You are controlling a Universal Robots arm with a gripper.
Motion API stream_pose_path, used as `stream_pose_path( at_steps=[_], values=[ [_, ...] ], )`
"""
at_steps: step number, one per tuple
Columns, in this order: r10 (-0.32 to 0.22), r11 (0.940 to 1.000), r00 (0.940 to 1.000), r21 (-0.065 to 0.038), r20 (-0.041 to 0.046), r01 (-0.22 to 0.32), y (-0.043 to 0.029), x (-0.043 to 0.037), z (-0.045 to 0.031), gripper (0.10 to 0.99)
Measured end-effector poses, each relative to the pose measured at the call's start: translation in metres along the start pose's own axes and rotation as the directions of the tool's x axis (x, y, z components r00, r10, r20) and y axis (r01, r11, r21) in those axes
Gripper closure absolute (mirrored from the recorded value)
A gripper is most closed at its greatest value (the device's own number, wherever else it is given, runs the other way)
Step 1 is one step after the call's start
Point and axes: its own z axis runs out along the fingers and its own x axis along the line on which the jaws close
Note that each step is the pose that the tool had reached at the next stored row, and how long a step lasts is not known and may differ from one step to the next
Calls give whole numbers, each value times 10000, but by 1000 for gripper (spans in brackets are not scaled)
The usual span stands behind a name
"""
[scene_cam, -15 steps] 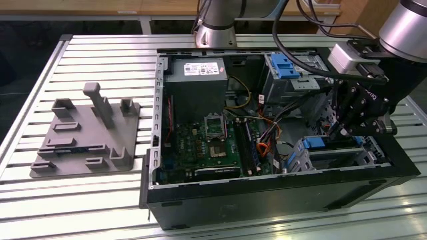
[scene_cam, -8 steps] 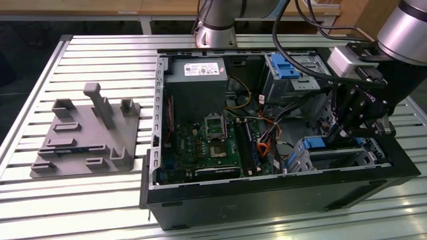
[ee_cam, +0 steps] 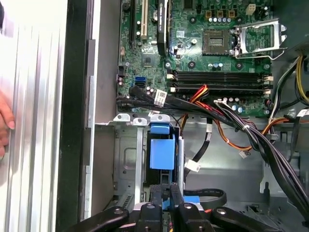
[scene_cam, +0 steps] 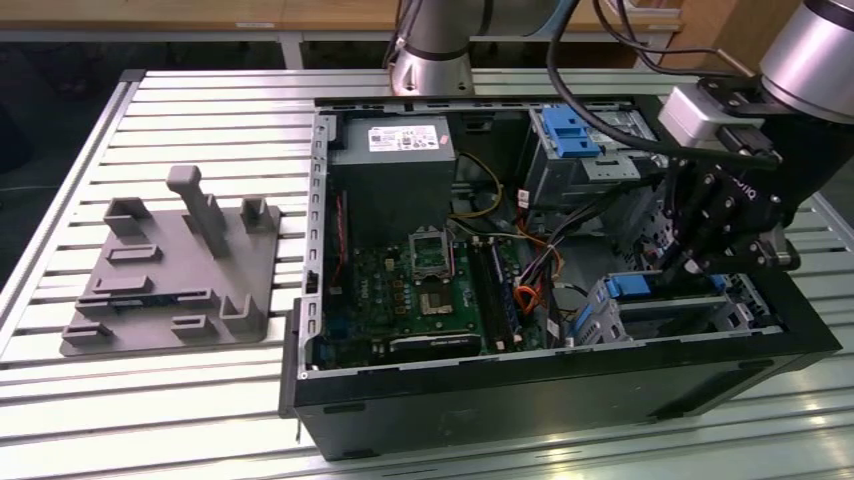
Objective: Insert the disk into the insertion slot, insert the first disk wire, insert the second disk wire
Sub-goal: 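Insert the second disk wire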
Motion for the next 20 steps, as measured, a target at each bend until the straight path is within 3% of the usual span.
stream_pose_path(
  at_steps=[3,10,12,20],
  values=[
    [0,10000,10000,0,0,0,6,6,-99,871],
    [1,10000,10000,0,-1,-1,23,27,-414,878],
    [0,10000,10000,0,-1,0,28,33,-503,980],
    [-1,10000,10000,0,19,1,29,34,-520,980]
  ],
)
